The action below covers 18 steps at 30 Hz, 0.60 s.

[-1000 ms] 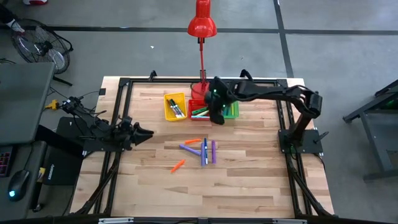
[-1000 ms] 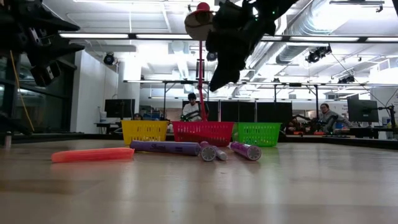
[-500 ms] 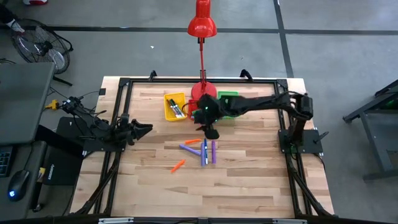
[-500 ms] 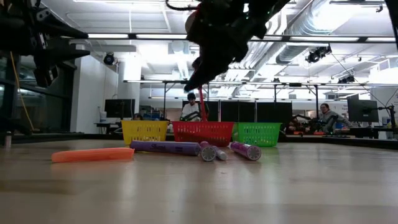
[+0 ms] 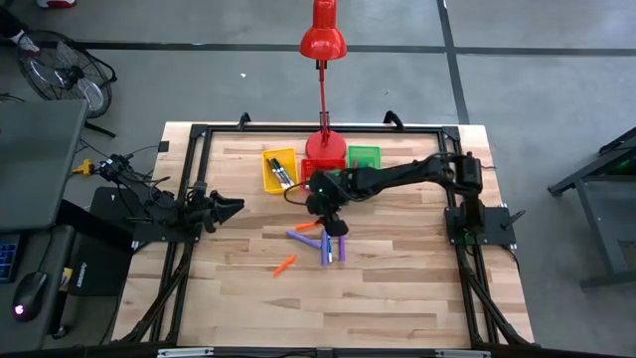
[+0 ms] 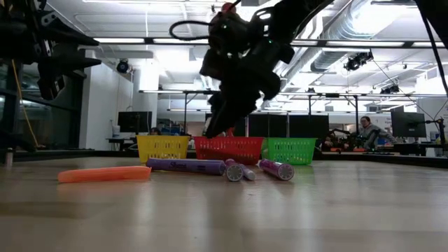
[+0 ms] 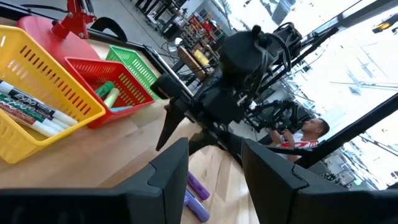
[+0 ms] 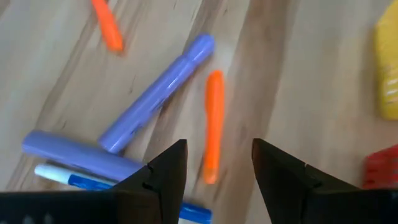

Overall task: Pick & Place Markers
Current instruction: Put the top orange pen into the green bin

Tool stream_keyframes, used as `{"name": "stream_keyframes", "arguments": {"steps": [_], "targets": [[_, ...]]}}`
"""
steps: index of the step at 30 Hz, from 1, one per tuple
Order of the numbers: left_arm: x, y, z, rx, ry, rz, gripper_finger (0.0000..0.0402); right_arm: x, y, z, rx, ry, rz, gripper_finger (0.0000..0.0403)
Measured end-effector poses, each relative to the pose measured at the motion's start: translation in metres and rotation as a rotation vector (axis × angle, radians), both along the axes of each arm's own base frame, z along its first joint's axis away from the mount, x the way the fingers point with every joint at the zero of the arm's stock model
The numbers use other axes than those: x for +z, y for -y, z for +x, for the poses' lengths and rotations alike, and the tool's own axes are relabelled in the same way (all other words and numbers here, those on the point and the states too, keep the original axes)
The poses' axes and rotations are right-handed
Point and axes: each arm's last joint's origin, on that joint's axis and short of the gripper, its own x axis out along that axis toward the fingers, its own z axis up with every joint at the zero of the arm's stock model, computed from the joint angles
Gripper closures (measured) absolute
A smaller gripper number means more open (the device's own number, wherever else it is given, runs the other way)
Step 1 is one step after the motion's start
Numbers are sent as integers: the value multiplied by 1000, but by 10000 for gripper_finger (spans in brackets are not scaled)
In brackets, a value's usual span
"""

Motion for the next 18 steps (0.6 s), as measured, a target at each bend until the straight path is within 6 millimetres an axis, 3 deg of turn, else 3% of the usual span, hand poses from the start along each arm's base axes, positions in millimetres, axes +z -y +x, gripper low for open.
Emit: {"name": "stream_keyframes", "arguments": {"steps": [11, 18], "targets": [[0, 0, 0, -5, 4, -11, 254, -10, -11, 3, -69, -53, 35, 237], [0, 1, 0, -49, 5, -15, 254, 21, -15, 16, -93, -21, -32, 251]]}}
